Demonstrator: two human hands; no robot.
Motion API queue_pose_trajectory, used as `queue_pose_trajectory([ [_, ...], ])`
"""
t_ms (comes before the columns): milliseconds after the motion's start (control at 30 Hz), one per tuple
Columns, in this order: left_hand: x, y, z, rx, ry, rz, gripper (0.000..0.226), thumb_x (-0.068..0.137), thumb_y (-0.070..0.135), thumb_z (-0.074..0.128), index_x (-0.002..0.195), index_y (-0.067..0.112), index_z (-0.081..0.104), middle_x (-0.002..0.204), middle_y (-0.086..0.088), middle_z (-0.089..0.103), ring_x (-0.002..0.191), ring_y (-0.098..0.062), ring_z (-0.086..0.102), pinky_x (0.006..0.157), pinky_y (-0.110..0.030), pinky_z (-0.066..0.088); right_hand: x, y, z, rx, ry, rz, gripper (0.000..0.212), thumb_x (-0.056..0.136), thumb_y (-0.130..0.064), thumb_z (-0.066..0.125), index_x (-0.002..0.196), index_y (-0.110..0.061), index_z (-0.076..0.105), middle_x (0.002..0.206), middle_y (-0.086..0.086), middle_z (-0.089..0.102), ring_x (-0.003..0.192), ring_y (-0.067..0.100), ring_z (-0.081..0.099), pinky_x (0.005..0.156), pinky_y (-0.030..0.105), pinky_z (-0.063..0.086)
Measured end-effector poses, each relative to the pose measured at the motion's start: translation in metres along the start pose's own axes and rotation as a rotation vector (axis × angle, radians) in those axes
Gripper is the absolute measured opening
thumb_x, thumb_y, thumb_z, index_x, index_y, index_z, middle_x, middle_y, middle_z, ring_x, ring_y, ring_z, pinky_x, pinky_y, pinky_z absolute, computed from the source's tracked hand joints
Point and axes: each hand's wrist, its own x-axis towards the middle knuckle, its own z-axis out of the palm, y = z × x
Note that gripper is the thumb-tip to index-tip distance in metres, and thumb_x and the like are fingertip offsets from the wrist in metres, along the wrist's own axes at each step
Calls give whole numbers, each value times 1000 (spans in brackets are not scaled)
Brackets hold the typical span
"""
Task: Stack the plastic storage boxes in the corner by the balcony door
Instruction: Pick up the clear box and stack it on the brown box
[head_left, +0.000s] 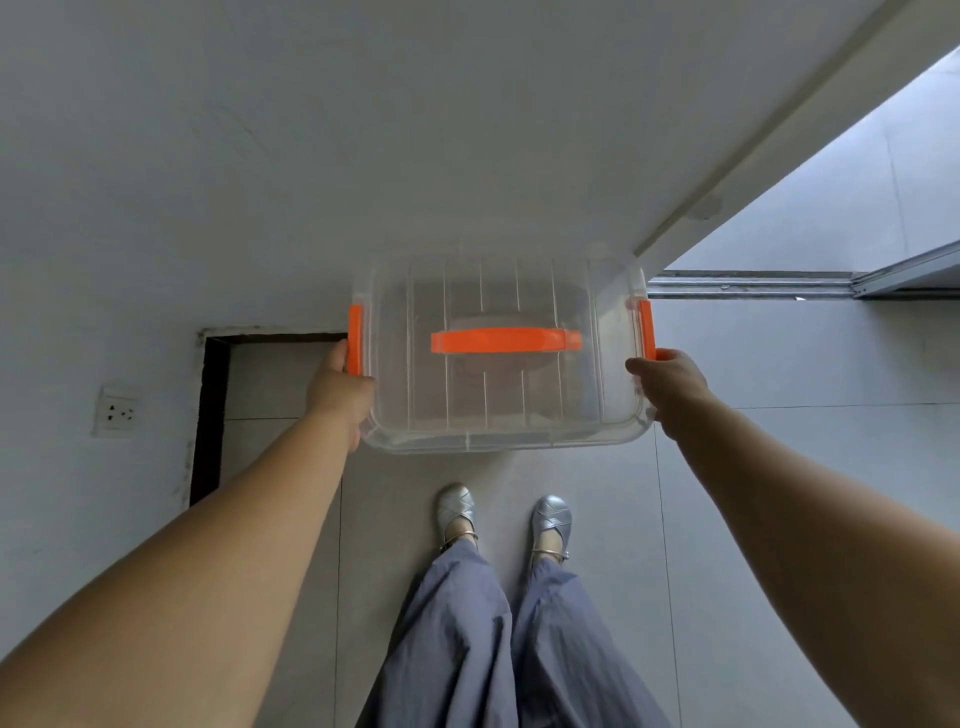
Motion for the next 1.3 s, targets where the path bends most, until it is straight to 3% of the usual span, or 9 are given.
queue_pose_trajectory([
  [233, -3, -6, 6, 78, -48, 11, 55, 88, -6, 43, 131, 28, 48, 123, -8, 61, 111, -31, 60, 97, -51, 49, -6, 16, -9, 47, -18, -4, 52, 87, -19, 60, 136, -9, 44, 131, 14, 55, 118, 34, 52, 104, 50, 42],
  [400, -5, -15, 16, 149, 104, 43, 50, 87, -4, 41, 129, 21, 49, 124, -11, 60, 110, -31, 58, 96, -43, 49, -10, 24, -7, 44, 25, -34, 55, 87, -18, 60, 138, -10, 40, 132, 15, 53, 117, 33, 53, 101, 44, 44],
  [567, -15, -21, 27, 193, 152, 63, 47, 86, -3, 42, 129, 16, 45, 123, -11, 59, 97, -25, 54, 81, -30, 41, -12, 27, -10, 34, -8, -53, 51, 89, -17, 58, 136, -11, 41, 129, 14, 53, 100, 25, 52, 90, 37, 46],
  [667, -18, -20, 28, 223, 177, 55, 46, 86, -3, 44, 129, 13, 46, 124, -13, 58, 107, -31, 57, 81, -31, 44, -10, 29, -14, 20, -13, -67, 51, 88, -18, 58, 136, -10, 41, 128, 14, 54, 100, 26, 52, 92, 38, 46],
  [767, -24, -18, 31, 266, 223, 45, 44, 87, 0, 45, 129, 12, 47, 128, -14, 57, 113, -34, 57, 89, -37, 50, -9, 32, -17, 36, -9, -75, 54, 90, -18, 57, 140, -12, 37, 133, 14, 52, 113, 31, 54, 98, 42, 45],
  [900, -44, -26, 42, 365, 263, 38, 52, 86, 6, 48, 136, 17, 42, 137, -14, 48, 122, -36, 49, 97, -44, 49, -14, 44, -24, 12, -54, -100, 56, 89, -20, 60, 140, -12, 38, 136, 14, 50, 112, 29, 53, 98, 42, 45],
  [1033, -74, -32, 60, 406, 270, 54, 62, 85, 7, 51, 143, 23, 35, 144, -12, 41, 127, -35, 43, 95, -42, 50, -19, 60, -46, -25, -78, -143, 60, 88, -21, 59, 143, -11, 36, 139, 13, 50, 101, 21, 52, 84, 33, 43],
  [1167, -112, -32, 84, 416, 240, 122, 63, 85, 6, 51, 144, 22, 35, 146, -13, 40, 130, -35, 43, 100, -38, 45, -34, 78, -86, -69, -113, -172, 55, 89, -24, 57, 139, -8, 42, 138, 14, 51, 121, 30, 52, 101, 42, 45],
  [1300, -162, -28, 119, 412, 201, 213, 58, 84, 6, 54, 139, 22, 44, 143, -12, 47, 127, -34, 47, 100, -37, 44, -50, 108, -147, -28, -142, -210, 45, 90, -22, 55, 132, -5, 52, 129, 15, 57, 117, 31, 54, 99, 43, 47],
])
